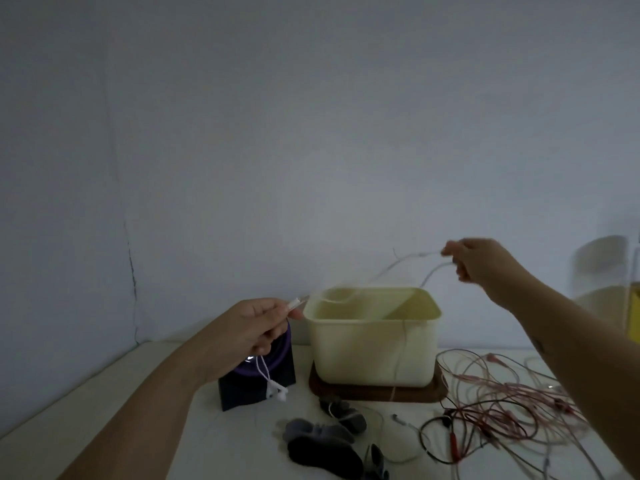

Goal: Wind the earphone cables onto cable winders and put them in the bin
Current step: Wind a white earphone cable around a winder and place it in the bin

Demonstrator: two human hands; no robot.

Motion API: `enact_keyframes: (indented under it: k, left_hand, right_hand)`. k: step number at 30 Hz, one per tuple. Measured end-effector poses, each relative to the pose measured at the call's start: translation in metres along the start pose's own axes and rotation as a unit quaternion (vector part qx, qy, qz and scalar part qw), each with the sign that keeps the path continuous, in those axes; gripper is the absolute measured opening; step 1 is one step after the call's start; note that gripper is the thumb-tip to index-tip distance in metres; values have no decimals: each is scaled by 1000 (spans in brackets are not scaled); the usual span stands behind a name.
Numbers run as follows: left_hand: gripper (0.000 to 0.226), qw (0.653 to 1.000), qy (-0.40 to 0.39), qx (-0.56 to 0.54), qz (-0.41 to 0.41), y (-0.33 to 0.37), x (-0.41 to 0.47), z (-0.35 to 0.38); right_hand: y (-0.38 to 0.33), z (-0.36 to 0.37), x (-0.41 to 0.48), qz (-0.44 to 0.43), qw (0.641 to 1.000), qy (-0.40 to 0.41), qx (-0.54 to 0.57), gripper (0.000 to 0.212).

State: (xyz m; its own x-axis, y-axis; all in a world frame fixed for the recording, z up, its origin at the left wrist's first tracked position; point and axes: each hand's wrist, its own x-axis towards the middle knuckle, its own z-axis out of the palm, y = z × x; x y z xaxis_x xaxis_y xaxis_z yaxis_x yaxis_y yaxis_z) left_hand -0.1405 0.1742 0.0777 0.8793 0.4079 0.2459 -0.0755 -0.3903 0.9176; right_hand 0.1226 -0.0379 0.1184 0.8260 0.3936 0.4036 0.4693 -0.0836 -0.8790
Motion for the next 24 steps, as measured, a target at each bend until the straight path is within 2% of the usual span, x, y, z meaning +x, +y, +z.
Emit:
enact_keyframes:
  k: [2,4,5,7,8,10,12,14,15,17,20,24]
  left_hand:
    - [29,1000,-5,19,17,-4,0,4]
    - [28,998,-7,51,25,-9,0,11]
    - [29,997,-8,73,29,-12,0,15]
    - [30,991,-13,128,48,-16,0,22]
    - [28,986,-15,154,64,-18,0,25]
    - [27,974,-8,199,104,-20,-1,35]
    - [24,958,16,241,158,-19,0,47]
    - [24,931,50,288,217,-19,2,55]
    - [23,920,67,301,243,-20,4,56]
    - [21,907,90,305,276,-25,9,55]
    - [36,902,105,297,295,-29,12,55]
    - [38,888,140,310,310,-33,23,55]
  right_hand:
    - [22,-5,-13,51,988,-118,-90,25]
    - [38,-8,-27,83,949,-216,-213,23]
    - [43,-7,-32,74,927,-238,-281,24]
    - [45,-1,-38,-10,890,-205,-406,26]
    - [38,4,-42,-59,889,-160,-426,27]
    - [17,17,-57,-146,928,-95,-330,23]
    - [-7,35,-75,-210,942,-163,-203,21]
    - [-16,56,-86,-230,924,-265,-150,25]
    - [-15,65,-88,-237,920,-279,-142,25]
    - [-8,79,-88,-249,930,-247,-114,17]
    - [0,88,-83,-279,939,-190,-65,6]
    - [9,93,-74,-317,932,-167,-56,11]
